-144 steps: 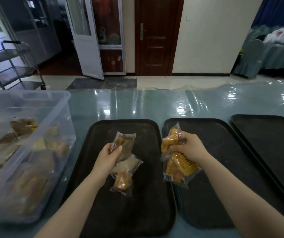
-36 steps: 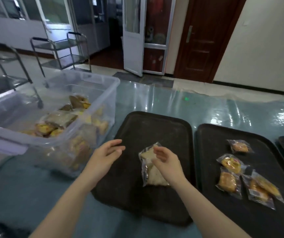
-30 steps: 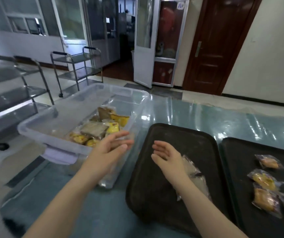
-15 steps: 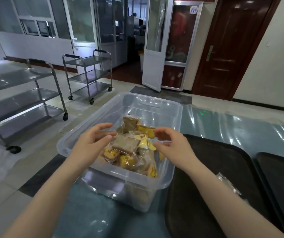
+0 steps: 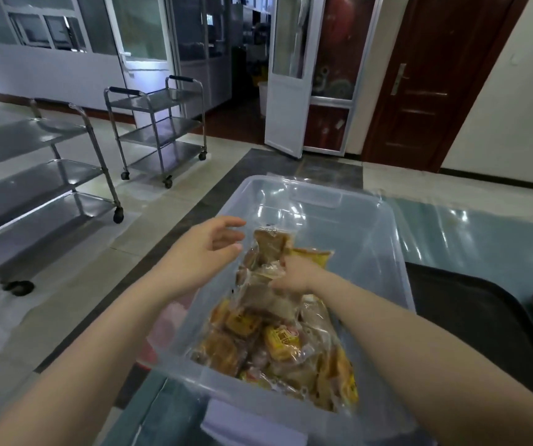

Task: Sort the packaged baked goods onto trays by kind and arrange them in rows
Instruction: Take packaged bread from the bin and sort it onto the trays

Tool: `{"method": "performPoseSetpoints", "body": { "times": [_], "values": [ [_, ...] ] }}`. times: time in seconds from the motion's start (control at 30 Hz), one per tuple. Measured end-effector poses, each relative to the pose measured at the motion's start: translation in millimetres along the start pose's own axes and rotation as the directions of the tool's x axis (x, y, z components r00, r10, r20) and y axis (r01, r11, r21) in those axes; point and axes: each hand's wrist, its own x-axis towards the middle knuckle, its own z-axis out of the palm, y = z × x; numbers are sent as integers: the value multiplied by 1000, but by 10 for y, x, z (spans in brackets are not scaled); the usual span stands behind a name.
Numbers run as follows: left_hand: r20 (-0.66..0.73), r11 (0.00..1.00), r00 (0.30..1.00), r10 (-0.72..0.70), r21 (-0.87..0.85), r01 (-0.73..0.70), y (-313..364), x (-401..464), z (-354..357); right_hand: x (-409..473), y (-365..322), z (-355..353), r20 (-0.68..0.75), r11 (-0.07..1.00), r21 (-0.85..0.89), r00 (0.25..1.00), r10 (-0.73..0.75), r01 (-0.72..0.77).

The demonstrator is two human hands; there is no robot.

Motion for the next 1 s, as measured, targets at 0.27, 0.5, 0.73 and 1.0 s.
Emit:
{"method": "performPoseSetpoints", "body": {
  "times": [0.27, 0.5, 0.73, 1.0],
  "values": [
    [275, 982, 961, 24, 176, -74, -157, 778, 149, 164, 115, 6, -79, 998, 42, 996, 51, -47],
    [510, 919, 859, -45, 359, -164, -299, 1263, 447, 221, 336, -256, -286, 989, 145, 958, 33, 9],
    [254, 822, 966, 57, 536, -190, -472, 1434, 440, 468, 358, -516, -382, 967, 193, 920, -81, 165],
    [156, 582, 986, 58, 797, -161, -526, 1350, 488, 847, 615, -696, -154, 911, 411, 987, 43, 24]
  ]
}}
